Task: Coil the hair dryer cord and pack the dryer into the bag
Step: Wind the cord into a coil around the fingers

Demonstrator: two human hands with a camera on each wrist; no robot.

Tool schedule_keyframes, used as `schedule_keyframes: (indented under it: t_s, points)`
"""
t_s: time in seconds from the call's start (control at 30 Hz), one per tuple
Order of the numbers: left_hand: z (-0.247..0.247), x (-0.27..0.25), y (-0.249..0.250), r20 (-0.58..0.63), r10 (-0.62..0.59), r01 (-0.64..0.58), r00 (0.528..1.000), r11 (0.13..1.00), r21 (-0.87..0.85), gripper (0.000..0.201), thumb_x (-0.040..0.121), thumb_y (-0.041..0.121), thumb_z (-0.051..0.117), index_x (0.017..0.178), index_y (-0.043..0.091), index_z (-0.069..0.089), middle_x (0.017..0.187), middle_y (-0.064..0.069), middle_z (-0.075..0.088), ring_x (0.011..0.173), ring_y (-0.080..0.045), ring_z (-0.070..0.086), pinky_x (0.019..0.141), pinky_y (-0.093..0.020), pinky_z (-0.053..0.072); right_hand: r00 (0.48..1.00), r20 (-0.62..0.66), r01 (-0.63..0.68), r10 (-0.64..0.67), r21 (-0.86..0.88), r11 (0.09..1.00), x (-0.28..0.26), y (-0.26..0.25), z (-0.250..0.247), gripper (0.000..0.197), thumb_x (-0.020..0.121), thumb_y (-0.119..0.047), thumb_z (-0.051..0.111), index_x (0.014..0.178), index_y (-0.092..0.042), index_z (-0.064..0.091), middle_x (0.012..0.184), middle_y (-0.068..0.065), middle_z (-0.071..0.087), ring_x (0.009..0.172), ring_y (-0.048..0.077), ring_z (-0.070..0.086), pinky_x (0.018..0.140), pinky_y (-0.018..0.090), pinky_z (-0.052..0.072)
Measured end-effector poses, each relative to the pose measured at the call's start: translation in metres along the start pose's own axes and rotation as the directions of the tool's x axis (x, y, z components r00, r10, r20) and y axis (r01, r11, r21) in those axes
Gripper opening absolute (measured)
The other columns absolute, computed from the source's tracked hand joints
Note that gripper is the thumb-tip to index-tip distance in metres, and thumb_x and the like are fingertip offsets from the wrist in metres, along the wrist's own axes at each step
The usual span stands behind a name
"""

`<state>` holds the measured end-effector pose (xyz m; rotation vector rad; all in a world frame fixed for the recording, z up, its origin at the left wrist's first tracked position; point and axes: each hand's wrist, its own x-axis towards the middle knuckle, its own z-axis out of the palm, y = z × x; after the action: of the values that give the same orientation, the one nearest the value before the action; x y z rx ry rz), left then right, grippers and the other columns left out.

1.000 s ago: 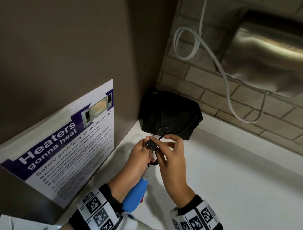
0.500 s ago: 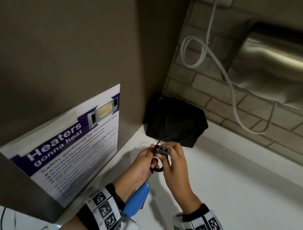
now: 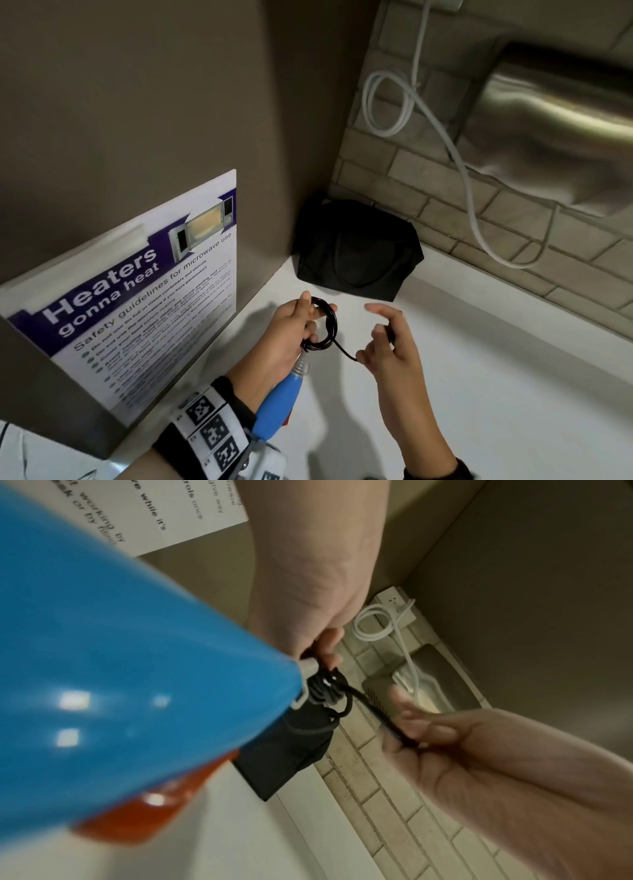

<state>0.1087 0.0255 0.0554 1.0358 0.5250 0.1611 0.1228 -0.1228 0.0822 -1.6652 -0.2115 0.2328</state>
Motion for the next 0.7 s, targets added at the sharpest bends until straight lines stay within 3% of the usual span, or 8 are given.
schedule_keyframes:
  t_s: [0.1,0.17,0.23,0.3,0.4,0.5,0.6,0.7]
  points:
    - [0.005,-0.003,-0.004,-0.017,0.052,-0.049,0.998,0.987,0.153,0.038,0.100,0.034,0.033,0.090,0.005,0.054,0.098,-0.004,0.075,0.038,-0.005,0.030,0.050,-0.021,0.037,0.998,0.058,0.038,-0.022,-0.289,0.957,0.005,0.005,0.000,0.018,0.094,-0.021,0.055,0.099,-0.034,0.066,0.106,0.003,0.042,0.061,0.006,0.054,0.075,0.008,0.044]
    - [0.007,-0.005,-0.005,-0.047,0.071,-0.061,0.996,0.981,0.187,0.041,0.100,0.037,0.033,0.097,0.005,0.058,0.097,0.001,0.075,0.040,-0.006,0.031,0.052,-0.022,0.038,0.990,0.122,0.120,-0.069,-0.484,0.867,0.003,0.009,0.003,0.010,0.089,-0.031,0.062,0.098,-0.033,0.065,0.118,0.003,0.034,0.081,0.010,0.056,0.078,0.005,0.042]
    - [0.006,-0.004,-0.005,-0.081,0.097,-0.079,0.992,0.977,0.199,0.042,0.100,0.039,0.033,0.097,0.009,0.061,0.097,0.001,0.074,0.040,-0.005,0.032,0.054,-0.024,0.039,0.973,0.149,0.230,-0.176,-0.682,0.695,0.001,0.017,0.004,0.012,0.088,-0.040,0.059,0.094,-0.033,0.068,0.125,0.006,0.031,0.110,0.022,0.048,0.091,0.025,0.045]
    - [0.002,-0.003,-0.005,-0.106,0.129,-0.103,0.986,0.969,0.225,0.042,0.098,0.044,0.033,0.092,0.015,0.063,0.094,-0.004,0.069,0.040,-0.004,0.034,0.059,-0.030,0.040,0.936,0.137,0.279,-0.324,-0.849,0.448,-0.001,0.020,0.005,0.029,0.089,-0.051,0.047,0.079,-0.035,0.069,0.132,0.015,0.038,0.124,0.033,0.038,0.091,0.045,0.043]
    - [-0.001,-0.004,-0.006,-0.132,0.139,-0.105,0.981,0.965,0.241,0.045,0.098,0.046,0.032,0.096,0.016,0.066,0.075,-0.010,0.057,0.040,-0.002,0.038,0.062,-0.030,0.039,0.889,0.227,0.334,-0.397,-0.915,0.226,-0.005,0.013,0.008,0.058,0.087,-0.063,0.023,0.063,-0.032,0.065,0.140,0.020,0.045,0.135,0.041,0.027,0.097,0.049,0.026]
    - [0.002,-0.007,-0.004,-0.132,0.133,-0.104,0.982,0.972,0.209,0.045,0.100,0.040,0.031,0.096,0.013,0.067,0.050,0.010,0.051,0.043,-0.005,0.036,0.057,-0.023,0.037,0.849,0.334,0.426,-0.410,-0.891,0.158,-0.010,0.015,0.010,0.048,0.086,-0.049,0.032,0.060,-0.024,0.063,0.123,0.010,0.062,0.131,0.039,0.041,0.098,0.049,0.026]
    - [-0.004,-0.004,0.005,-0.134,0.163,-0.157,0.977,0.986,0.059,0.040,0.101,0.032,0.033,0.077,0.011,0.058,0.088,-0.005,0.072,0.038,-0.003,0.031,0.045,-0.019,0.035,0.781,0.326,0.484,-0.533,-0.855,0.186,-0.007,0.021,0.003,0.035,0.084,-0.034,0.045,0.057,-0.022,0.063,0.075,-0.005,0.067,0.097,0.025,0.067,0.089,0.034,0.030]
    - [-0.017,-0.001,0.018,-0.110,0.141,-0.146,0.984,0.989,-0.037,0.038,0.101,0.028,0.034,0.070,0.010,0.045,0.103,-0.017,0.070,0.035,-0.003,0.028,0.039,-0.015,0.034,0.779,0.320,0.460,-0.539,-0.876,0.146,-0.005,0.025,-0.008,0.026,0.081,-0.030,0.056,0.056,-0.023,0.059,0.053,-0.010,0.056,0.069,0.021,0.060,0.071,0.028,0.028]
